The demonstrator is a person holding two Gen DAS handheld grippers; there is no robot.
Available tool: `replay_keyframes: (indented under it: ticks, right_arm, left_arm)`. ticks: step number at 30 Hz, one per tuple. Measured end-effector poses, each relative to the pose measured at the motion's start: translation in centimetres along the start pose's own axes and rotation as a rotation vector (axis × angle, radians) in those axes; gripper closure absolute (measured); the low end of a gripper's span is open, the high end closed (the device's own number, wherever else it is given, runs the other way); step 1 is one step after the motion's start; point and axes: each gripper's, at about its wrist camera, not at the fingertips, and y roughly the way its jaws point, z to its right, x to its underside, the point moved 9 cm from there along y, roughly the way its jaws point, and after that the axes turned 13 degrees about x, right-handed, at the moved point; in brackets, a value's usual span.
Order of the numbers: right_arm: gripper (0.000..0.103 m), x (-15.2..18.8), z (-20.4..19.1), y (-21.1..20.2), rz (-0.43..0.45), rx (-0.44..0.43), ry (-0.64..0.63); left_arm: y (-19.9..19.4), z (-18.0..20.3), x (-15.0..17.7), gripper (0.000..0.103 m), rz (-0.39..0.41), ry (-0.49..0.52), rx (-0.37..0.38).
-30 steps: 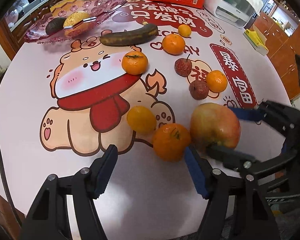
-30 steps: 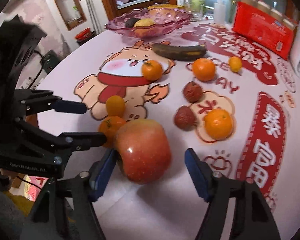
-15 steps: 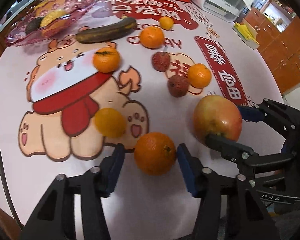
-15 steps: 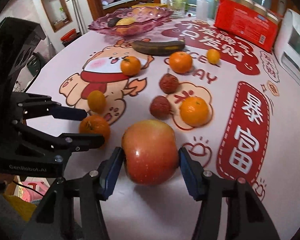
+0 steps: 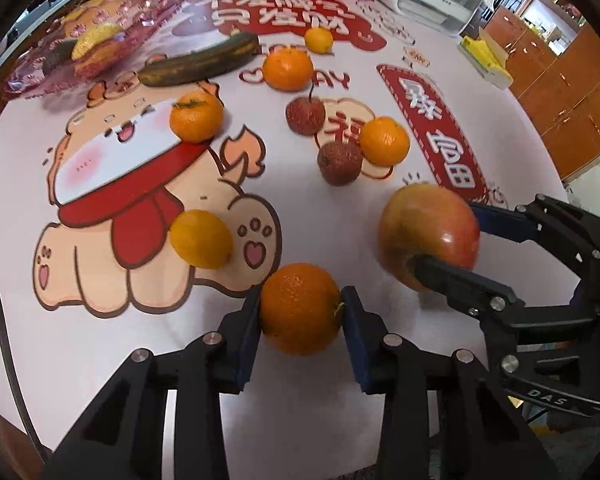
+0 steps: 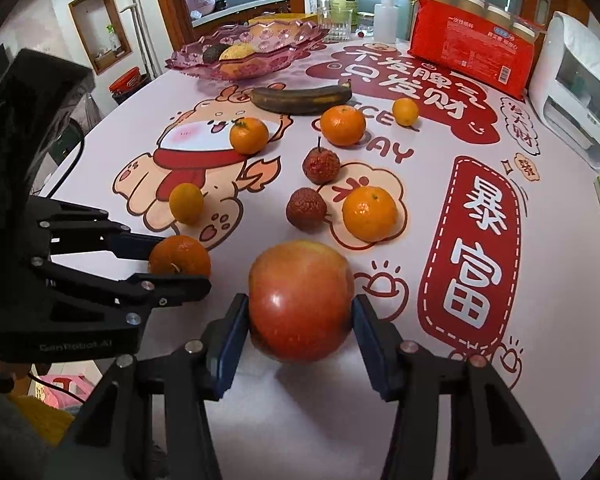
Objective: Organize fruits
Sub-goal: 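Carry the orange and red apple with both tools over the pink bowl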
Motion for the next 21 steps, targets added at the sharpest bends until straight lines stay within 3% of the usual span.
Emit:
replay_keyframes:
  ticks: [10,21]
  right_arm:
    - [0.052,-1.6,-1.1,-1.0,0.004,0.007,0.008]
    - [0.052,-9.8,-2.4,-7.2,0.18,0.012,0.044]
  left_arm:
    - [-6.3,-1.2,-2.2,0.066,0.121,0.003,-0.036]
    - [-18.4,-5.7,-8.0,0.066,0.281,0.012,-0.164]
